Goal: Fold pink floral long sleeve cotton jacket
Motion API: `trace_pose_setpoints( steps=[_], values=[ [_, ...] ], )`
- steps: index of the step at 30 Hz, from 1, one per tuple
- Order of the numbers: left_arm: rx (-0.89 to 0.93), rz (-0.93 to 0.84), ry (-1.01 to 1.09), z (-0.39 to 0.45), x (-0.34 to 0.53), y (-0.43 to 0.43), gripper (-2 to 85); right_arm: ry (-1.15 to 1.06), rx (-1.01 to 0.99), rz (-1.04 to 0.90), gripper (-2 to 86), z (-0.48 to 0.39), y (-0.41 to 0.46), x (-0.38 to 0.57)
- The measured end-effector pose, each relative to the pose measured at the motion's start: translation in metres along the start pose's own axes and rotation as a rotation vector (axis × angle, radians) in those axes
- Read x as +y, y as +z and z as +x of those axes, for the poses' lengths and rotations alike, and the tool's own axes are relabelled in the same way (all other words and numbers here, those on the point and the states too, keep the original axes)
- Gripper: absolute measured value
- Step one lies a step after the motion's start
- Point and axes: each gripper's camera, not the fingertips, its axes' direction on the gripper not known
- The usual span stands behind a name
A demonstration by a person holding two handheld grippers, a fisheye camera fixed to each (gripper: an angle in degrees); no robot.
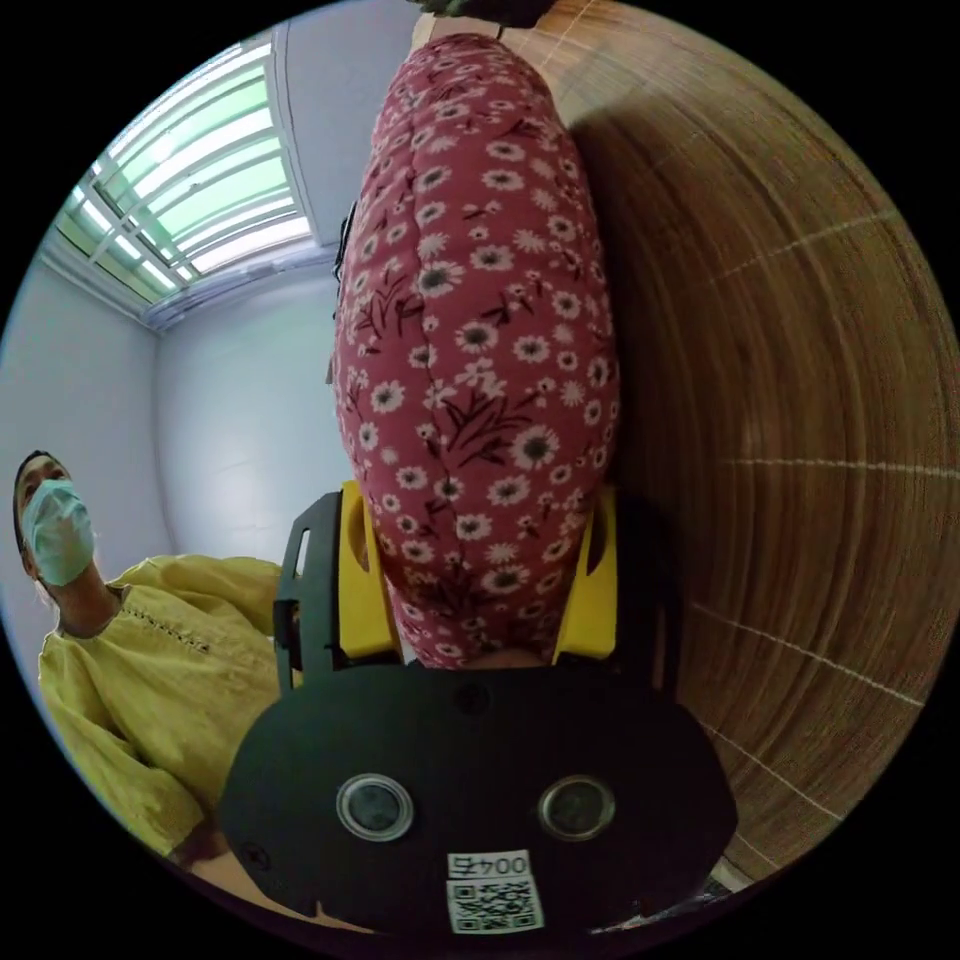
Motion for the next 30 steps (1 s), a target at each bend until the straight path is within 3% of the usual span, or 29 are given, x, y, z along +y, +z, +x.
trace_pose_setpoints(
  steps=[4,10,18,25,30],
  values=[
    [-0.013,0.052,0.05,0.017,0.009,-0.004,18.2,-0.079,0.011,-0.008,19.6,-0.025,-0.01,-0.009],
    [-0.062,0.249,0.201,0.095,-0.013,-0.058,18.0,-0.27,-0.018,-0.004,19.3,-0.101,-0.043,-0.07],
    [-0.113,0.463,0.449,0.166,-0.183,-0.132,18.1,-0.59,0.066,-0.026,20.0,-0.207,-0.105,-0.266],
    [-0.144,0.421,0.355,0.103,-0.319,-0.109,18.0,-0.412,0.091,0.012,20.5,-0.131,-0.133,-0.406],
    [-0.148,0.314,0.19,0.028,-0.364,-0.047,17.8,-0.238,0.108,0.026,20.7,-0.048,-0.144,-0.439]
  ],
)
